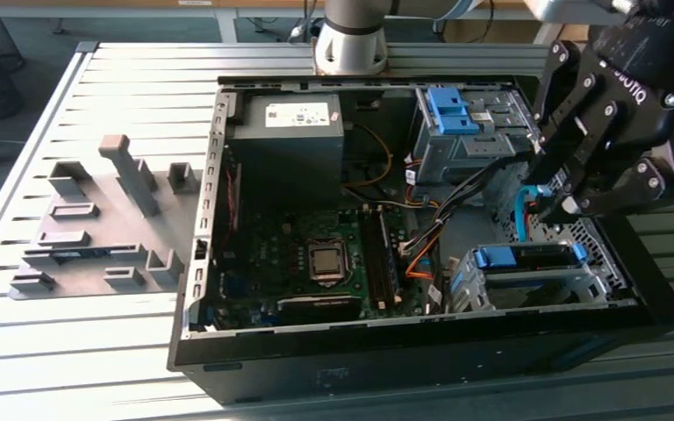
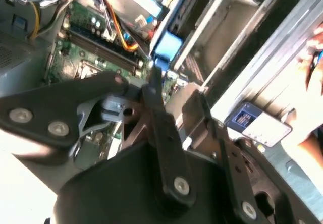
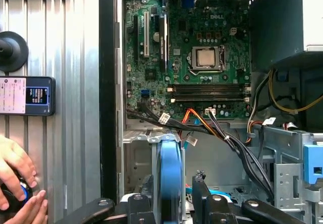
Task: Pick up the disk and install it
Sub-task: 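Insert the disk into the insertion slot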
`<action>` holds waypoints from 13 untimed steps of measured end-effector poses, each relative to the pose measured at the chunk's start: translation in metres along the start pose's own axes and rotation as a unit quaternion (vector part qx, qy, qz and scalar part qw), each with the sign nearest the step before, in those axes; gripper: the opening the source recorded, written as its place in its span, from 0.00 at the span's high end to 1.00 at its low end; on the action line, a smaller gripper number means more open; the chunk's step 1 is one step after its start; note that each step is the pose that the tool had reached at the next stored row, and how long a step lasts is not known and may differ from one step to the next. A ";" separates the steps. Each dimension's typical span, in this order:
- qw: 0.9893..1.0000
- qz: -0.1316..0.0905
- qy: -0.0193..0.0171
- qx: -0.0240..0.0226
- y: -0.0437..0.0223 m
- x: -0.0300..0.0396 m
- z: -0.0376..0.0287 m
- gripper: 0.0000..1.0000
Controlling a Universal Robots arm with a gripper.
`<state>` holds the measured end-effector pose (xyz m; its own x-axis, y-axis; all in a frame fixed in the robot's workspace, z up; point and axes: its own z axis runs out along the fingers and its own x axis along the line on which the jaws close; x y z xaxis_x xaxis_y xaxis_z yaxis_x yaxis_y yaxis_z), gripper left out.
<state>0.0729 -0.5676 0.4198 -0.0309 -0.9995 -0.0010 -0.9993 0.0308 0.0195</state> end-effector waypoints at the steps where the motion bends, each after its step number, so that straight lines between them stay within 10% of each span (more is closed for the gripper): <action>1: 1.000 0.000 0.000 0.000 0.0000 0.0003 0.0017 0.56; 7: 1.000 0.000 0.000 0.000 -0.0003 0.0018 0.0127 0.58; 13: 1.000 -0.001 0.000 0.000 -0.0051 0.0017 0.0235 0.82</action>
<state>0.0775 -0.5694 0.3962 -0.0289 -0.9996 -0.0008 -0.9994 0.0289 0.0197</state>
